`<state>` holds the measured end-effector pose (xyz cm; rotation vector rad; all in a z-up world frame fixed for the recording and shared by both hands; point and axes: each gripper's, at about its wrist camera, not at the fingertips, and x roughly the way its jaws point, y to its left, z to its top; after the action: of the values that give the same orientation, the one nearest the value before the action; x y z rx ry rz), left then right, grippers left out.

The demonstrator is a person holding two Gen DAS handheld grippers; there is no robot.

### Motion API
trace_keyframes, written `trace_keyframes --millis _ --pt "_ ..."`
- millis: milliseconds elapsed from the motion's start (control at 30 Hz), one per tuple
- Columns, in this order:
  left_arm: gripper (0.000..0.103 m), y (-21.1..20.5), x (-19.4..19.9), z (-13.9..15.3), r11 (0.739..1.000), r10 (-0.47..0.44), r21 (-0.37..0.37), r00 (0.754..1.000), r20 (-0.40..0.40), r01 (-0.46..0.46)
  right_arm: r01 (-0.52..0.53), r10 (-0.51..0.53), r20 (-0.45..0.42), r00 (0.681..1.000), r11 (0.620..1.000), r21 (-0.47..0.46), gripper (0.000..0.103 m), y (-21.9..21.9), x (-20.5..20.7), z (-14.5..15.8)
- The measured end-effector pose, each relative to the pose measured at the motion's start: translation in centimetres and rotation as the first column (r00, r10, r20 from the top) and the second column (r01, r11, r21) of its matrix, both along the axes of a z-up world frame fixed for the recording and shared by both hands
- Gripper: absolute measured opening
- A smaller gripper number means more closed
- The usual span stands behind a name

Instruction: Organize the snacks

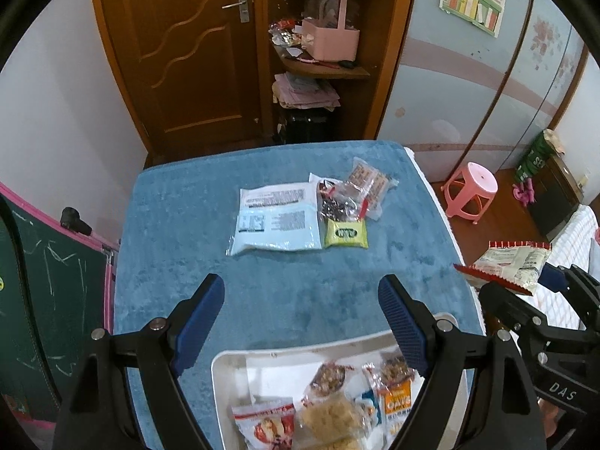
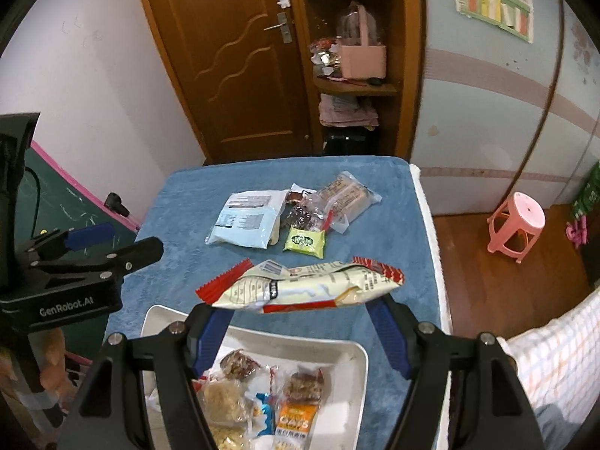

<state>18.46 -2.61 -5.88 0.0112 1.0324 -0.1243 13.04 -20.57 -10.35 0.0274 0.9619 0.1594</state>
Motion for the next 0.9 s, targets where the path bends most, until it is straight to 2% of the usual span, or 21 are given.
trace_keyframes --millis 167,367,500,700,900 --pt "0.083 0.2 2.5 -0.9 1.000 0.010 0.018 1.000 -0.011 -0.009 -0.031 0.031 -0.003 1.000 1.000 -0.003 0.072 -0.1 2.1 -0.3" --pt "0.083 0.8 5.8 -2.6 0.999 0.015 0.051 1.000 -0.027 -0.013 -0.021 0.024 -0.052 0.998 0.998 0.063 0.072 -2.1 5.4 -1.8" --pt "0.083 1.5 8.0 -4.5 0.999 0.011 0.048 0.997 -0.070 -0.007 0.000 0.006 -0.084 0.996 0.998 0.069 0.072 -3.6 8.1 -3.0" --pt "0.083 1.2 11.1 -8.4 1.000 -0.009 0.010 0.981 -0.194 0.012 0.055 -0.039 -0.150 0.988 0.993 0.106 0.072 -5.7 12.6 -5.6" --pt "0.083 -0.8 12.7 -10.9 0.998 -0.040 0.038 0.974 -0.222 0.049 0.083 -0.046 -0.207 0.977 0.982 0.169 0.072 -6.5 14.8 -7.5"
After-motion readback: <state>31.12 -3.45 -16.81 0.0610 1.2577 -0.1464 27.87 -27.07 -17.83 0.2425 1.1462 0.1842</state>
